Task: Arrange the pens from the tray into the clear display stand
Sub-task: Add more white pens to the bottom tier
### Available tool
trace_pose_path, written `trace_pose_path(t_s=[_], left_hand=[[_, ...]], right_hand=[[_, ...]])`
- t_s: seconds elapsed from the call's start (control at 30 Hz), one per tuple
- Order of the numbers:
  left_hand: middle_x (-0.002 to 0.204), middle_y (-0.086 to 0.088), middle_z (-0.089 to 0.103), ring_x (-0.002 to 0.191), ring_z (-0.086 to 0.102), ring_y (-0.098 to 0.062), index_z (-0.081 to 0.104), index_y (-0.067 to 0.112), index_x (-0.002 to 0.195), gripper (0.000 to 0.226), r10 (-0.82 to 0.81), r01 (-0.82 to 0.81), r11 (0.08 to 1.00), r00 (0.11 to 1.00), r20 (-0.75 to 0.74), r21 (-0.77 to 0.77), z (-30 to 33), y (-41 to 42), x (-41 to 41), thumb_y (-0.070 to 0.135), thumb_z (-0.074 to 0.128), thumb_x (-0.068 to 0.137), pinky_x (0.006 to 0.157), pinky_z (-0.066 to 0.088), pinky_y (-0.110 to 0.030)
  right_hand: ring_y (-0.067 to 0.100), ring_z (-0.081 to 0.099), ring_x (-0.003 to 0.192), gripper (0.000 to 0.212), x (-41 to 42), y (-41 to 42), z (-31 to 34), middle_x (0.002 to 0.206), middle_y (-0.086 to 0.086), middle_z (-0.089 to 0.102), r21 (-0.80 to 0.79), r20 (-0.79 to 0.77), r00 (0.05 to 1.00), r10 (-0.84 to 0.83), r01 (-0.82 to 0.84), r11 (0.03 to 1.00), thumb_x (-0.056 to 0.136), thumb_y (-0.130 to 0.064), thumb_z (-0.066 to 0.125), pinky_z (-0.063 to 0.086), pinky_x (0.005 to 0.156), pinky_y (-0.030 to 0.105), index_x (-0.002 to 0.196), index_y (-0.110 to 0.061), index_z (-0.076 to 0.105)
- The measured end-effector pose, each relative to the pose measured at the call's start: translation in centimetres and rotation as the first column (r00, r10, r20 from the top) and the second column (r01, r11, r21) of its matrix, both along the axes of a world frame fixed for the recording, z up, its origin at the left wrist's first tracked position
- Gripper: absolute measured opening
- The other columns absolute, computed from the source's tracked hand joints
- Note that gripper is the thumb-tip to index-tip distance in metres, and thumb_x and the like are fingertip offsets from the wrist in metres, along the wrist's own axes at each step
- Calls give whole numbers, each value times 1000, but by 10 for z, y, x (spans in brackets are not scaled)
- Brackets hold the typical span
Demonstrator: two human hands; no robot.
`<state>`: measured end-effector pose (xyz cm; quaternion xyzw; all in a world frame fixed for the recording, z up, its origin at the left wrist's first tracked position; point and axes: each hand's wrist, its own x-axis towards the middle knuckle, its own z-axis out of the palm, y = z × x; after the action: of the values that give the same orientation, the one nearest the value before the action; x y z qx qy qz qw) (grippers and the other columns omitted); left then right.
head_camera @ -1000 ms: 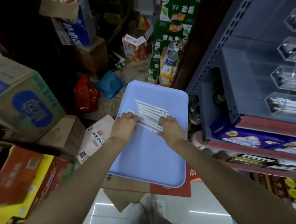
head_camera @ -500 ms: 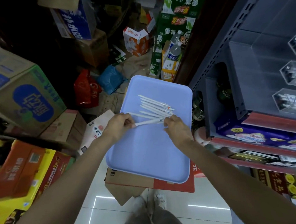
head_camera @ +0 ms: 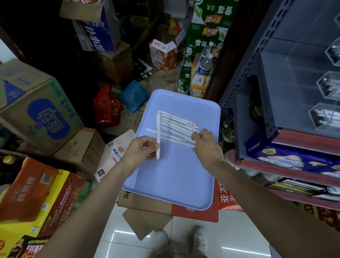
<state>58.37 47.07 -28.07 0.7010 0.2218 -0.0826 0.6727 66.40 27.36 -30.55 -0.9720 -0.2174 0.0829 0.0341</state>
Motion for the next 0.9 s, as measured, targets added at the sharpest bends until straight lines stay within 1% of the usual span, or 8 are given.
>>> trace_pose_path(t_s=[0.1, 0.27, 0.33, 0.4, 0.47, 0.57, 0.73, 0.9], left_hand=[[80, -17, 61, 55, 65, -13, 58, 2, 90, 7, 65, -66, 997, 998, -20, -41, 7, -7, -4, -4, 57, 87, 56, 56, -20], [88, -20, 60, 55, 67, -15, 55, 1, 102, 18, 96, -98, 994, 995, -35, -52, 16, -17, -11, -6, 57, 86, 57, 57, -24], [88, -20, 59, 57, 68, -18, 53, 3, 99, 15, 83, -84, 996, 996, -19, -24, 23, -22, -11, -6, 56, 87, 61, 59, -28], [85, -18, 60, 59, 69, -23, 51, 5, 94, 11, 89, -89, 996, 996, 6, -6, 33, -31, -9, -3, 54, 88, 66, 59, -30], [82, -13, 63, 63, 69, -26, 51, 5, 90, 5, 119, -119, 993, 991, 53, -4, 44, -44, -4, 1, 54, 89, 66, 60, -30], [80, -10, 64, 72, 64, -21, 56, 6, 82, 8, 132, -149, 985, 975, 179, 83, 64, -70, 12, 9, 57, 90, 70, 52, -25], [81, -14, 59, 76, 61, -20, 58, -1, 99, 12, 55, -97, 990, 934, 352, 104, 109, -138, 48, 9, 58, 91, 67, 54, -14], [90, -17, 62, 79, 67, -18, 56, 5, 102, 13, -86, 47, 994, 900, 427, 101, 150, -218, 79, 3, 57, 90, 63, 54, -16]], right_hand=[[25, 42, 115, 33, 1, 1, -2, 122, 10, 44, -67, -5, 998, 55, -55, 996, 92, -8, 51, 44, 84, 34, 123, -10, 42], [28, 45, 116, 36, -2, -1, -5, 125, 13, 47, -122, -32, 994, 106, -109, 986, 91, -3, 47, 46, 86, 37, 126, -5, 38], [32, 53, 106, 31, 1, -5, 7, 119, 18, 51, 9, -130, 991, 35, -34, 999, 94, -4, 41, 46, 75, 39, 125, -1, 39], [32, 57, 81, 21, 3, -15, 30, 102, 19, 59, 231, -247, 969, -8, 67, 971, 95, -8, 42, 44, 62, 37, 116, -2, 45], [28, 55, 69, 11, 2, -31, 60, 86, 13, 60, 431, -248, 969, -3, 113, 895, 95, -13, 49, 45, 58, 37, 104, -7, 52], [21, 61, 74, 7, -3, -63, 112, 82, 7, 64, 644, -121, 992, -19, 93, 759, 92, -15, 57, 47, 64, 30, 95, -11, 61], [5, 57, 75, 11, 5, -136, 175, 86, -4, 64, 797, 12, 993, -118, 62, 601, 91, -16, 59, 43, 67, 4, 99, -18, 67], [23, 62, 81, 20, 27, -214, 209, 84, 5, 66, 957, -101, 975, -198, 150, 250, 86, -6, 64, 53, 79, 37, 83, -25, 58]])
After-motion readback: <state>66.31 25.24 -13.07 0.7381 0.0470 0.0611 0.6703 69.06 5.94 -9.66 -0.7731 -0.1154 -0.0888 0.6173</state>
